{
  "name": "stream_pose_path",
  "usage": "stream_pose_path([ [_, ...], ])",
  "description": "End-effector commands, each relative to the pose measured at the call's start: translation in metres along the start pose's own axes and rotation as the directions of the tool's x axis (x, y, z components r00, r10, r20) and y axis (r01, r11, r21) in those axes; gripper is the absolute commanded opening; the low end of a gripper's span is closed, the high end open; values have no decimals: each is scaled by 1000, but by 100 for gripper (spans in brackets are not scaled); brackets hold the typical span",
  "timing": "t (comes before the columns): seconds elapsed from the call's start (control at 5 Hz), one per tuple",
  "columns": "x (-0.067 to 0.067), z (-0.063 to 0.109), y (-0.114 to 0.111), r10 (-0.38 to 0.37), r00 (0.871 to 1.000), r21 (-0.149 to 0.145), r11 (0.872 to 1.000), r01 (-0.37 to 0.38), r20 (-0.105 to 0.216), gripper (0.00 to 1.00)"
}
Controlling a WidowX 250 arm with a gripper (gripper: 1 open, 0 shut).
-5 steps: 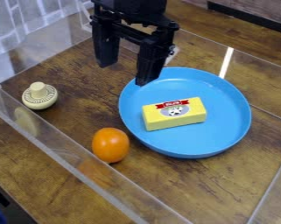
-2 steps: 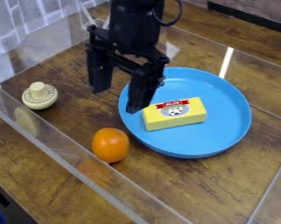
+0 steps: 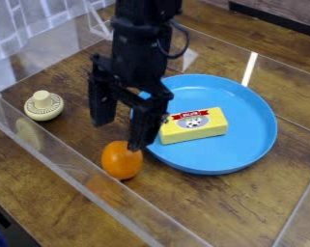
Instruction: Put the orange ball in the blue tray
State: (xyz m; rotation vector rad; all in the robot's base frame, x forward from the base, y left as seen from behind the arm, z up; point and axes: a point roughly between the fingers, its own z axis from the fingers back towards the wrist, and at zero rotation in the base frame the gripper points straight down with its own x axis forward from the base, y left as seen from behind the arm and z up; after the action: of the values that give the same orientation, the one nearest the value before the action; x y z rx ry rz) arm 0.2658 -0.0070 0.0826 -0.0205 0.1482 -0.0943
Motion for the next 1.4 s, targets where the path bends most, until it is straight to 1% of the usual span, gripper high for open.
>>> stream_pose_path([
  [0.0,-3,-3,5,-9,999,-14,1000,9,47,100],
  [0.2,-4,-13,6,-18,997,-38,999,21,74,100],
  [0.4,0,-16,15,-55,993,-64,996,62,108,100],
  [0.6,2,-19,19,-66,989,-81,994,77,131,100],
  [1.2,5,-25,25,-70,985,-105,991,87,155,100],
])
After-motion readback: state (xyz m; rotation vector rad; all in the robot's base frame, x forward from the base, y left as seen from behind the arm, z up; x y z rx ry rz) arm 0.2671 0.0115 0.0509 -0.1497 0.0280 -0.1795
